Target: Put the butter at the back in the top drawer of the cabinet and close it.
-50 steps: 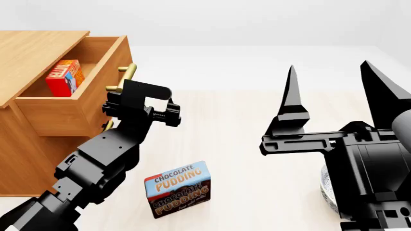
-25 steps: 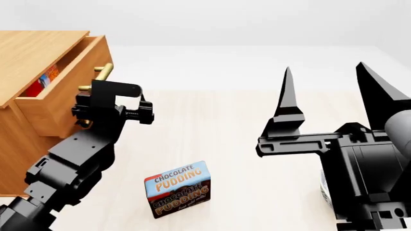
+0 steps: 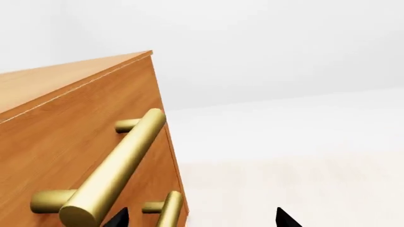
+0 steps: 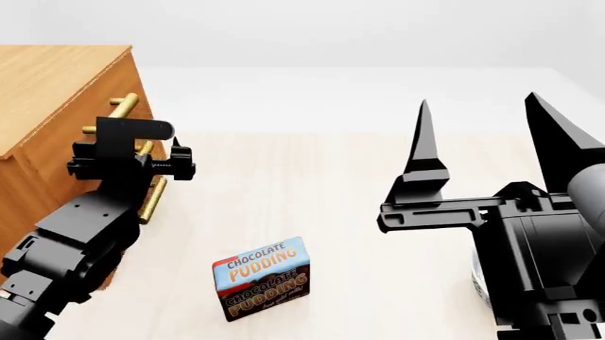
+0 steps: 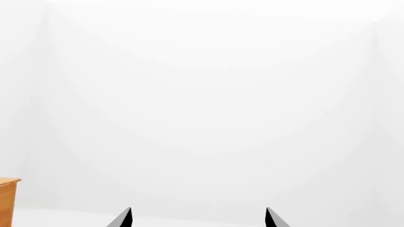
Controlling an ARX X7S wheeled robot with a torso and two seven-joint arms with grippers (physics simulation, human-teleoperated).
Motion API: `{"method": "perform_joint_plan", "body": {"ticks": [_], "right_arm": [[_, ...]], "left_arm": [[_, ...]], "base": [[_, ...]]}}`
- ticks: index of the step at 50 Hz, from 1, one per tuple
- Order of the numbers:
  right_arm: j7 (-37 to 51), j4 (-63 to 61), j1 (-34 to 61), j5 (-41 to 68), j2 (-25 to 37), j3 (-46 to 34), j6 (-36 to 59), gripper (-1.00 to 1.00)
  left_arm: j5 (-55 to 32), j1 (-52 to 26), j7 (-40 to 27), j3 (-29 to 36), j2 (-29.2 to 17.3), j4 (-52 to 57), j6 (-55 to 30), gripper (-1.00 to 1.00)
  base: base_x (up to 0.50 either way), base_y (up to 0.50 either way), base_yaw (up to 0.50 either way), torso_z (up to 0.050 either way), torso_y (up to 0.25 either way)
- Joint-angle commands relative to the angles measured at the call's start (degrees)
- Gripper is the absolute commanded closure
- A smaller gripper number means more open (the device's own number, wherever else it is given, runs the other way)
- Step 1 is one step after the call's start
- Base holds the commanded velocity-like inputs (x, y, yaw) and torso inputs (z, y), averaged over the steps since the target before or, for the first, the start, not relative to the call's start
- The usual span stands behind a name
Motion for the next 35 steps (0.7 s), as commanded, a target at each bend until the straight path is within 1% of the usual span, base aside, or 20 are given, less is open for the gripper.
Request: {"method": "perform_joint_plan", "body": {"ticks": [1,11,17,21,23,28,35], "right_arm": [[1.14,-0.28,2.01,1.20,-0.25,-1.24,0.25,-1.00],[1.71,-0.05,2.59,0.32,-0.73,-3.38,-0.46,-1.00],[1.84,0.03,2.86,0.23,-0.77,-3.93,-0.70,-1.00],[1.78,0.15,2.84,-0.07,-0.61,-4.30,-1.04,-1.00],[1.78,0.19,2.85,-0.17,-0.57,-4.45,-1.20,-1.00],[1.82,0.15,3.03,-0.28,-0.37,-4.76,-1.60,-1.00],[1.85,0.07,3.23,-0.46,0.16,-5.18,-2.38,-1.00]], "left_arm": [[-0.11,0.82,-0.17,-1.86,-2.19,-1.31,0.75,-1.00],[-0.76,1.58,0.09,-2.82,-2.99,-2.24,1.45,-1.00],[-1.06,2.07,0.04,-2.95,-3.30,-1.53,1.39,-1.00],[-1.77,3.01,0.07,-2.88,-3.84,0.99,1.02,-1.00],[-2.10,3.50,-0.07,-2.66,-4.37,3.26,0.56,-1.00],[-3.55,5.17,-1.27,-2.15,-7.18,12.92,-1.31,-1.00],[-5.85,7.90,-7.00,-2.13,-14.01,32.88,-4.46,-1.00]], "base": [[0.00,0.00,0.00,0.000,0.000],[0.00,0.00,0.00,0.000,0.000],[0.00,0.00,0.00,0.000,0.000],[0.00,0.00,0.00,0.000,0.000],[0.00,0.00,0.00,0.000,0.000],[0.00,0.00,0.00,0.000,0.000],[0.00,0.00,0.00,0.000,0.000]]}}
